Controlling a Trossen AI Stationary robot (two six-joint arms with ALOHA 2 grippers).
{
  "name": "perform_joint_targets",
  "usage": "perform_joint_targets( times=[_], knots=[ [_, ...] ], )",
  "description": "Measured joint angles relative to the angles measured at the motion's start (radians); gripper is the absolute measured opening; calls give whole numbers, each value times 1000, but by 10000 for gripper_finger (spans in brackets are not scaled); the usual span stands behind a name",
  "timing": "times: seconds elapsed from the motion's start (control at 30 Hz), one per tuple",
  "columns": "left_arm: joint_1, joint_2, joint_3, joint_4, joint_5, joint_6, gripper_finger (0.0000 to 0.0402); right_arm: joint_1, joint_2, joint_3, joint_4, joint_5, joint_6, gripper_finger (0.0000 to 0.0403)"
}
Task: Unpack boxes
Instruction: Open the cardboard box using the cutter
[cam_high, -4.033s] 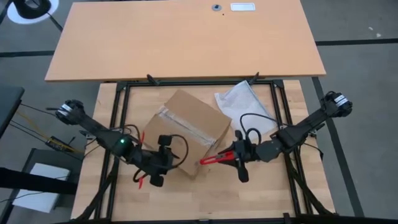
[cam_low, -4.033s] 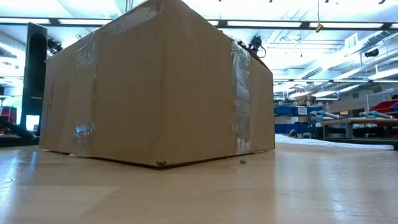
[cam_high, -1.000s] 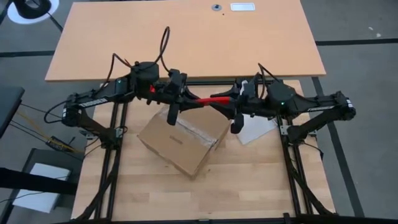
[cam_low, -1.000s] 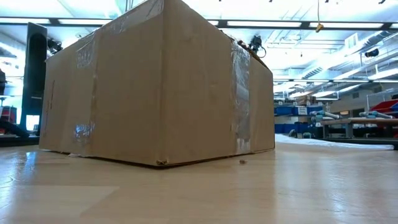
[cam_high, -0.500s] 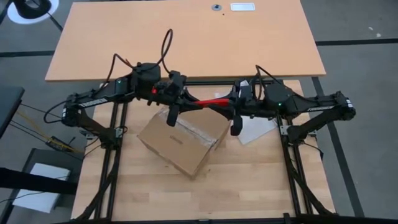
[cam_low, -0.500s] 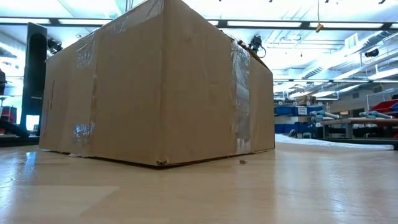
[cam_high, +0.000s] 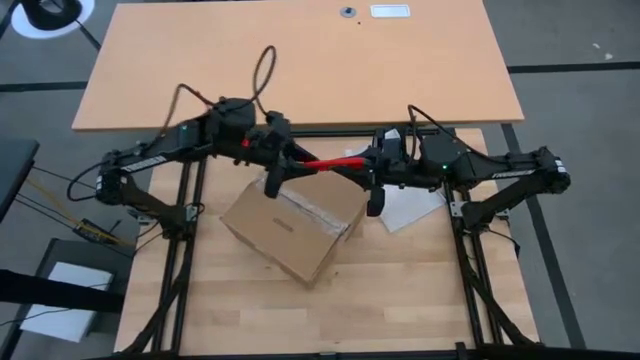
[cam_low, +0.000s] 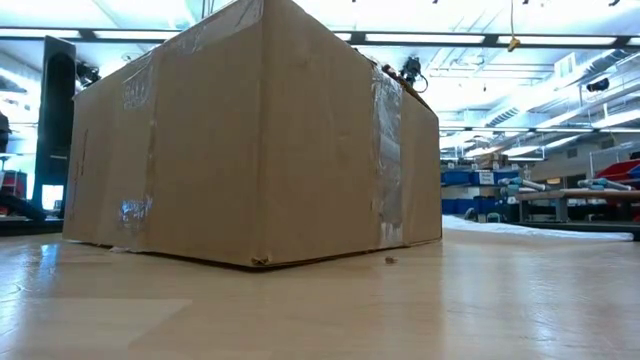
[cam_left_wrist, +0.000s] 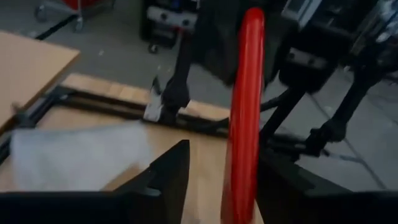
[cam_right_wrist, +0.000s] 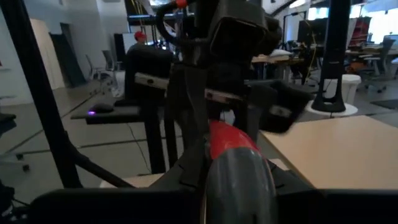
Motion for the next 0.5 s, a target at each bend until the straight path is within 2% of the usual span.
perform_joint_targets(
  times=[0.13,0.37,0.5],
  knots=[
    [27,-83,2,-182,-30,52,170,3,0,0,-27,53,16,56],
    [56,-167,-1,-611,-201,203,171,2,53,2,-114,128,76,56],
    [65,-200,-93,-737,-232,268,172,-7,137,2,-95,126,92,56]
  ],
)
